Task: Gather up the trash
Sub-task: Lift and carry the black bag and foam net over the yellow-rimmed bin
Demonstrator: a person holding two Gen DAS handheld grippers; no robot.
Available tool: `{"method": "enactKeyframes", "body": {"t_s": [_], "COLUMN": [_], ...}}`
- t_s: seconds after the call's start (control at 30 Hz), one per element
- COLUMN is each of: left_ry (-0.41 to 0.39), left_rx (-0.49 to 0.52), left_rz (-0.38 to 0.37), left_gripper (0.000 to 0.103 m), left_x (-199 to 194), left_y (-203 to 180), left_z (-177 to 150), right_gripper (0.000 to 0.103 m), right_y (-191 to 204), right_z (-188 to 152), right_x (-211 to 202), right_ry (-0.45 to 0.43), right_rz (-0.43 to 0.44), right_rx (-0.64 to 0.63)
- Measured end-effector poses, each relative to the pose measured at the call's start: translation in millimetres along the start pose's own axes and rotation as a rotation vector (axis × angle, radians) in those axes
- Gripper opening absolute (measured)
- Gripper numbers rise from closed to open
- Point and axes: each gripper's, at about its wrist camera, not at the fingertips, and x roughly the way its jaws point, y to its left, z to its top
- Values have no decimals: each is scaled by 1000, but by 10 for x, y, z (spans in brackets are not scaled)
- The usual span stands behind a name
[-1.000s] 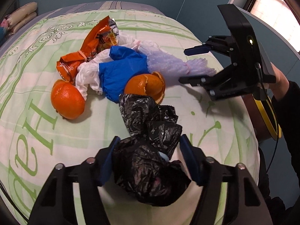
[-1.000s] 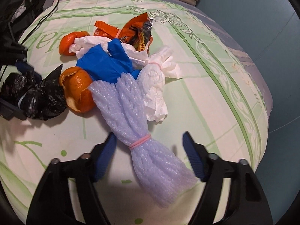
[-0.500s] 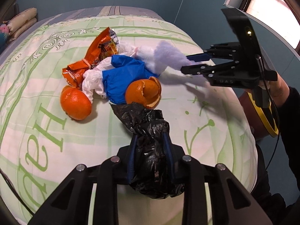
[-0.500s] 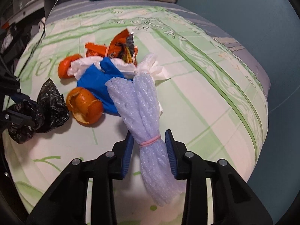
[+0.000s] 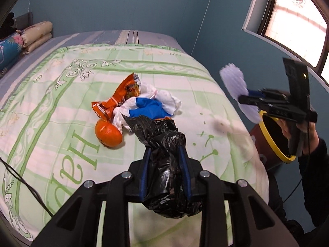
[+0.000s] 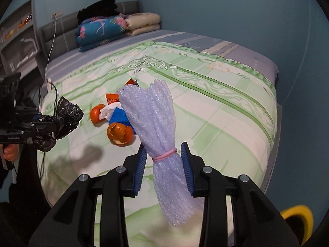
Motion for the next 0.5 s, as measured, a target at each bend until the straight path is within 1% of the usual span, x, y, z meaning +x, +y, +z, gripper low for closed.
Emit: {"method": "enactKeyframes", "body": {"t_s": [0.2,0.33,0.43,0.5], "left_ry": [-9,-20,-32,-41], "left_rx": [21,46,71,87], "left_rz": [18,-2,-22,-34], "left_gripper": [26,26,26,26], "left_x": [-50,-32,-19,-7], "left_y": [-213,-440,-642,-780], "left_z": [15,93,175,224], "right_gripper": [32,32,32,32], "right_y": [-76,-144,-192,-236], "right_z": [-316,-564,-726,-814], "right_x": [-384,-680,-918,-1047], "right_ry": [-41,-89,-121,-137], "right_rz": [-41,-78,-144,-149], "right_rx": [146,240,275,297]}}
